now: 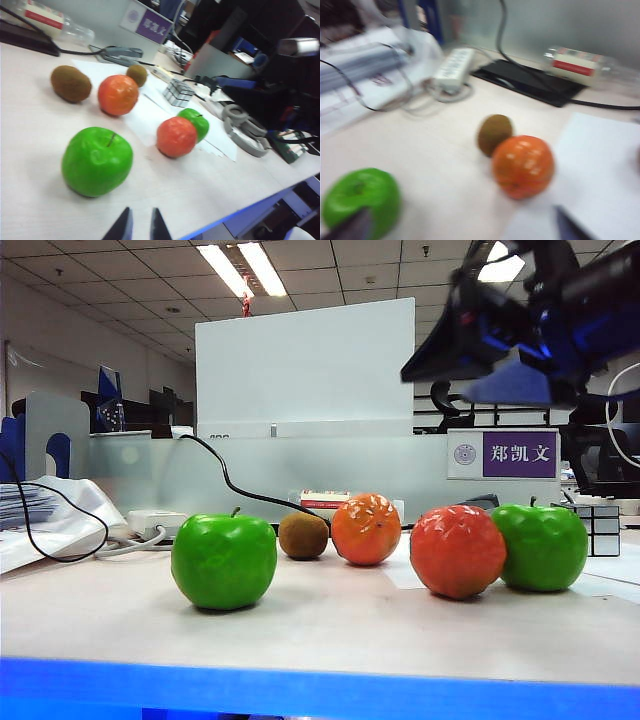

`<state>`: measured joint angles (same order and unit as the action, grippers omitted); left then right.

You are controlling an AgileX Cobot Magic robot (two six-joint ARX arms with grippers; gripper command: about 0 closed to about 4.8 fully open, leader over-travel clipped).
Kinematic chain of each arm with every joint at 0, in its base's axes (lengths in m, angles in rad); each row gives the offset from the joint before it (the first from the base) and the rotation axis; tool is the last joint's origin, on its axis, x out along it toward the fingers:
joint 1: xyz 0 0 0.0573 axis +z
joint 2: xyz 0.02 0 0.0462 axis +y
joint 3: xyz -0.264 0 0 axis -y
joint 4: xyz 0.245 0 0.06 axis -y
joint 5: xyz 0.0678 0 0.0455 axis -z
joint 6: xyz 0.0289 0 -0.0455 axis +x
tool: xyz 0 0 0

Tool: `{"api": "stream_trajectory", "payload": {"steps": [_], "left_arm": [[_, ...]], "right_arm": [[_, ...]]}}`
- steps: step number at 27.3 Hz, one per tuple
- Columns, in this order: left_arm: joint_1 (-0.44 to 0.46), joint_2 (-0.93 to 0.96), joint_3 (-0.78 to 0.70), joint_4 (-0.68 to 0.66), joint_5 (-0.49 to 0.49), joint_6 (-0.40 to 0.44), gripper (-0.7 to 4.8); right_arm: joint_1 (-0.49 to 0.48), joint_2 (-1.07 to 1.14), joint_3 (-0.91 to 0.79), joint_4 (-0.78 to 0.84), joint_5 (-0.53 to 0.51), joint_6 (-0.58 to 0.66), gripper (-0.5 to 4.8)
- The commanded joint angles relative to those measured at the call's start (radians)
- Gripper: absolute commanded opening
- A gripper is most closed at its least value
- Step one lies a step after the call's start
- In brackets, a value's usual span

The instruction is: Put the same fruits together.

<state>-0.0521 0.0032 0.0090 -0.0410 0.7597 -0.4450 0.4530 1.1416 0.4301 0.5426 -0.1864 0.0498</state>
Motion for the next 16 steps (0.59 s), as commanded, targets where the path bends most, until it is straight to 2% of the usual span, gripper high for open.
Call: {"api": "stream_trajectory", "payload": {"steps": [1,7,16], "left_arm": [[0.0,-0.001,0.004,0.014,0.021,0.0,0.62],[0.001,-0.001,0.003,0.014,0.019,0.0,0.62],[0.001,-0.001,0.003,0.014,0.014,0.003,0.62]], "right_arm": [[-0.001,0.006,0.007,-0.023,0.031,-0.104,4.79],[0.0,0.012,0.007,-0.134,0.028,-0.108,4.79],[0.005,0.072,0.007,-0.143,-0.016,-0.114,4.79]]}}
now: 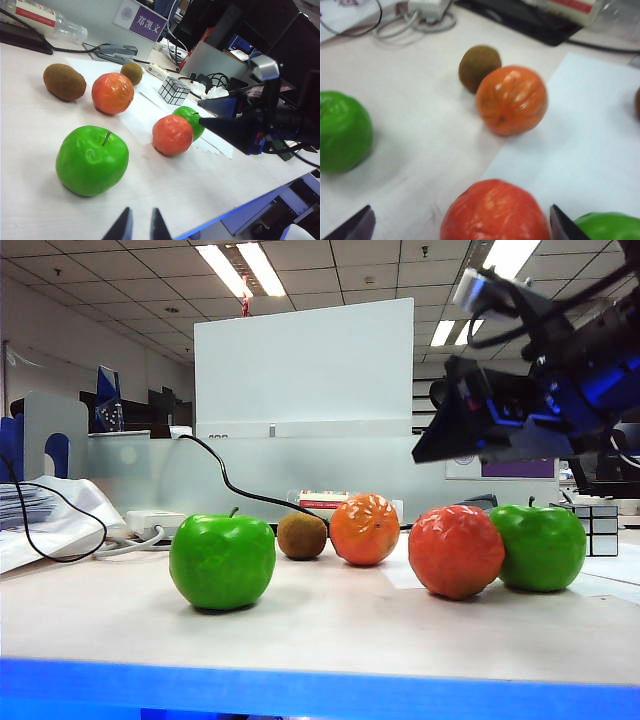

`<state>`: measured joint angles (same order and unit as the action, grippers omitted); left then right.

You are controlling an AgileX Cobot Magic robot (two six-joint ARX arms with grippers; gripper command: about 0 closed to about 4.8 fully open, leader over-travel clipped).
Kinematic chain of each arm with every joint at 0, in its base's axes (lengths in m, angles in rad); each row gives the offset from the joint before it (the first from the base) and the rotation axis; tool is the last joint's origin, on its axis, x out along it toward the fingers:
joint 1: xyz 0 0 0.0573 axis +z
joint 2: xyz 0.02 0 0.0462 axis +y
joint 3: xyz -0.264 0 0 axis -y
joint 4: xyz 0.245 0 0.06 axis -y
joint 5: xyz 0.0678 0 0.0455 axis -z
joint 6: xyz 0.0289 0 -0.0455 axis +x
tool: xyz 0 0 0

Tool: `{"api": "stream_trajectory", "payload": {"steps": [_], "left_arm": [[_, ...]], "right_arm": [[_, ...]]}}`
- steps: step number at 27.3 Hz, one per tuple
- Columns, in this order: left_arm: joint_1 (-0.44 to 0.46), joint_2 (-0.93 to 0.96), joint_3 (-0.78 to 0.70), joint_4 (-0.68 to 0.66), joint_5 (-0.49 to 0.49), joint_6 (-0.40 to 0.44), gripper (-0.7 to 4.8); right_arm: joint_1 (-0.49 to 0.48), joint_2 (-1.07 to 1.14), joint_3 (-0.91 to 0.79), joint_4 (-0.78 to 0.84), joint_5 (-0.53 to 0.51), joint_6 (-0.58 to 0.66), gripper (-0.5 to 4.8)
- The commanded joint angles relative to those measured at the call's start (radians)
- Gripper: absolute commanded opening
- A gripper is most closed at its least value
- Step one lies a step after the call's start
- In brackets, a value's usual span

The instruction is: Put the same fruits together.

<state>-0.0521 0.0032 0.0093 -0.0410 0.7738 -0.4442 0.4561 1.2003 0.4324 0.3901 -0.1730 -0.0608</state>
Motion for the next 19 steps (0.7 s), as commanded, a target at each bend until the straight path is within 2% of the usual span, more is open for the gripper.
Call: {"api": "stream_trajectory", "payload": {"steps": [1,15,19], "left_arm": [[0.001,-0.001,0.003,0.013,0.0,0.003,0.62],[0.001,-0.001,0.002,0.013,0.0,0.003,0.62],[0.001,-0.001,0.002,0.013,-0.003,0.003,0.62]], "right_arm": [[0.003,0.022,0.005,0.011,-0.032,-0.004,4.79],[0.013,0.136,0.005,0.042,-0.027,-0.028,4.79],[0.013,0.159,0.006,0.069,-0.003,-0.068,4.79]]}}
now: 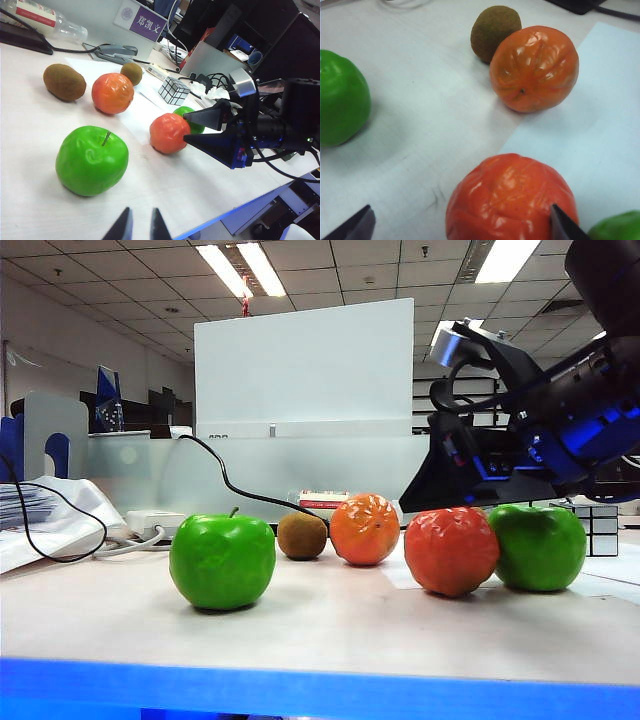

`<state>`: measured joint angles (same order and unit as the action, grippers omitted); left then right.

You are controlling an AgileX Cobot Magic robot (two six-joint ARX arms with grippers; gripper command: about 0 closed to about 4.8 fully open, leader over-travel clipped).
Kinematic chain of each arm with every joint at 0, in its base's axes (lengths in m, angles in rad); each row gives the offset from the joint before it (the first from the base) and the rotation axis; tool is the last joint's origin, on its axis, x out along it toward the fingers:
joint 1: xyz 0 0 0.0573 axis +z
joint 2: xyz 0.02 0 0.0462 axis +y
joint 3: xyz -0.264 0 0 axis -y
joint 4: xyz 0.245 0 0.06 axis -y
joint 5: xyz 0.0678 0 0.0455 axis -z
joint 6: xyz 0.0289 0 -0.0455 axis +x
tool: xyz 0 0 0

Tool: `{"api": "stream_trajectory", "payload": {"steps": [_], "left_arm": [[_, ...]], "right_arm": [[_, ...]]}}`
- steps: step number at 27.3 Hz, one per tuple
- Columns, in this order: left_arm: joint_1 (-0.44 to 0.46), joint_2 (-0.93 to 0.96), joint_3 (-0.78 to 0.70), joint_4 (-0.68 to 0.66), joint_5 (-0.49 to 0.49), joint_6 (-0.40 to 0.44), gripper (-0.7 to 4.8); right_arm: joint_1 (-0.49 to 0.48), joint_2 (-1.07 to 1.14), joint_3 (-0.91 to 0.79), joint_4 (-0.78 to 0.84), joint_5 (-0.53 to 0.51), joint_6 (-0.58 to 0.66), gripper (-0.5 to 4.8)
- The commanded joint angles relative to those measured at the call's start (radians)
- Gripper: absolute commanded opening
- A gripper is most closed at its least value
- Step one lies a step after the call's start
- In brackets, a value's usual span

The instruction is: Put the same fruits together.

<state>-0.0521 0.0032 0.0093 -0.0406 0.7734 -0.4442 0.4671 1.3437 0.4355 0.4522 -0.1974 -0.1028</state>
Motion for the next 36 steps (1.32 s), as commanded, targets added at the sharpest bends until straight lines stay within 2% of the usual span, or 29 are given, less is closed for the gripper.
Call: {"api": "stream_trajectory", "payload": {"steps": [1,11,18,36], "left_arm": [[0.001,-0.001,0.002,0.013,-0.003,0.003,0.62],[0.001,-0.001,0.002,0.012,-0.002,0.002,0.62],[0.001,-0.001,0.002,0.012,-0.003,0.003,0.62],[0.001,-0.001,0.002,0.011,0.009,0.0,0.62]], "right_arm": [[0.002,0.022,0.003,0.016,0.023,-0.03,4.79],[0.002,0.091,0.008,0.057,0.048,-0.033,4.79],[0.003,0.091,0.01,0.078,0.14,-0.032,4.79],[0.004,0.254,0.154,0.068,0.156,-0.032,4.79]]}}
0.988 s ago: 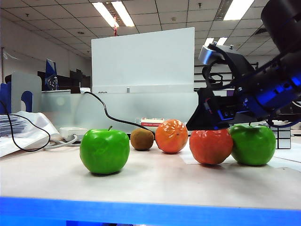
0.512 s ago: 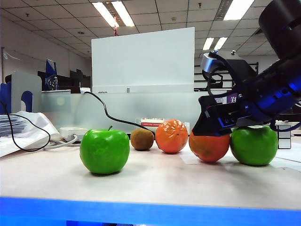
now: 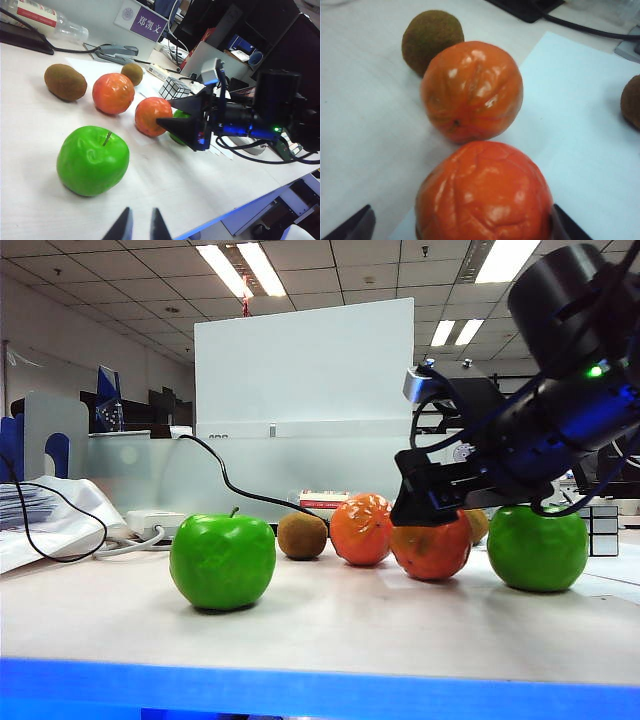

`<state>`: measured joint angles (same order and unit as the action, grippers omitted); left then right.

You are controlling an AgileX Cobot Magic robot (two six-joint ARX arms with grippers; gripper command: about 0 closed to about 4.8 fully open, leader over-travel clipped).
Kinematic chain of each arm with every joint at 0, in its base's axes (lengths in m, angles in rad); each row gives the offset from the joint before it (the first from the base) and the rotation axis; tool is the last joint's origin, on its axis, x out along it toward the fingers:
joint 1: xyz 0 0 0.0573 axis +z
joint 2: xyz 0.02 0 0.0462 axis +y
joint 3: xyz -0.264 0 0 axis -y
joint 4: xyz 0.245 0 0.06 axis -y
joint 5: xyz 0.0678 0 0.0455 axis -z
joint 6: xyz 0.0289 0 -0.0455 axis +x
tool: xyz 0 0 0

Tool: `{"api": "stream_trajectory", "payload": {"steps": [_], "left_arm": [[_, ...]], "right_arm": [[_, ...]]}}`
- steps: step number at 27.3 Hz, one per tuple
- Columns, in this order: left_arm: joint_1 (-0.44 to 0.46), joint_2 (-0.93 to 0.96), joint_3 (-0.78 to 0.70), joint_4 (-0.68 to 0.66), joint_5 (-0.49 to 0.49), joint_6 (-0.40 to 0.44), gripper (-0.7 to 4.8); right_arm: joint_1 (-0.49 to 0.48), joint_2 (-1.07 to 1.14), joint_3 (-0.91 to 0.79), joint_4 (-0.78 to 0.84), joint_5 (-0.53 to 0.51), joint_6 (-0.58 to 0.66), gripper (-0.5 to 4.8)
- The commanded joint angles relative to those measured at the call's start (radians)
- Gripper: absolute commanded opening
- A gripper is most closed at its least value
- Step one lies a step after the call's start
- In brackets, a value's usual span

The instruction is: Put the same fruits together.

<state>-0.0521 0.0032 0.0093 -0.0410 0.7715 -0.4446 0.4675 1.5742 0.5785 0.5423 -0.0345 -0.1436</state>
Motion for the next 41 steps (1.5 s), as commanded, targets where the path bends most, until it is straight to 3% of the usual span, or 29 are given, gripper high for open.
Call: {"api": "stream_trajectory", "payload": {"steps": [1,4,12,19,22,26,41], "left_arm": [[0.001,-0.001,0.002,0.012,0.011,0.0,0.62],[0.001,-0.001,0.002,0.012,0.011,0.0,0.62],[0.001,-0.001,0.002,0.012,0.011,0.002,0.62],[0.002,-0.001,0.002,0.012,0.011,0.003,0.62],[0.002,-0.001,0.002,0.012,0.011,0.002,0.62],[0.002,-0.001,0.002,0.012,0.011,0.003,0.62],[0.002,-0.001,0.002,0.012,0.011,0.003,0.62]], "right_arm": [[0.003,0.031,0.015,-0.021,-0.007,0.008,4.79],[0.003,0.043,0.022,-0.022,-0.008,0.008,4.79],[0.003,0.047,0.022,-0.031,0.011,0.008,1.86],[0.003,0.047,0.023,-0.044,0.01,0.009,1.57],[0.003,0.047,0.023,-0.044,0.01,0.01,0.48],[0.003,0.046,0.027,-0.044,0.006,0.013,-0.08],[0.029,0.04,0.084,-0.052,-0.051,0.033,-0.06]]}}
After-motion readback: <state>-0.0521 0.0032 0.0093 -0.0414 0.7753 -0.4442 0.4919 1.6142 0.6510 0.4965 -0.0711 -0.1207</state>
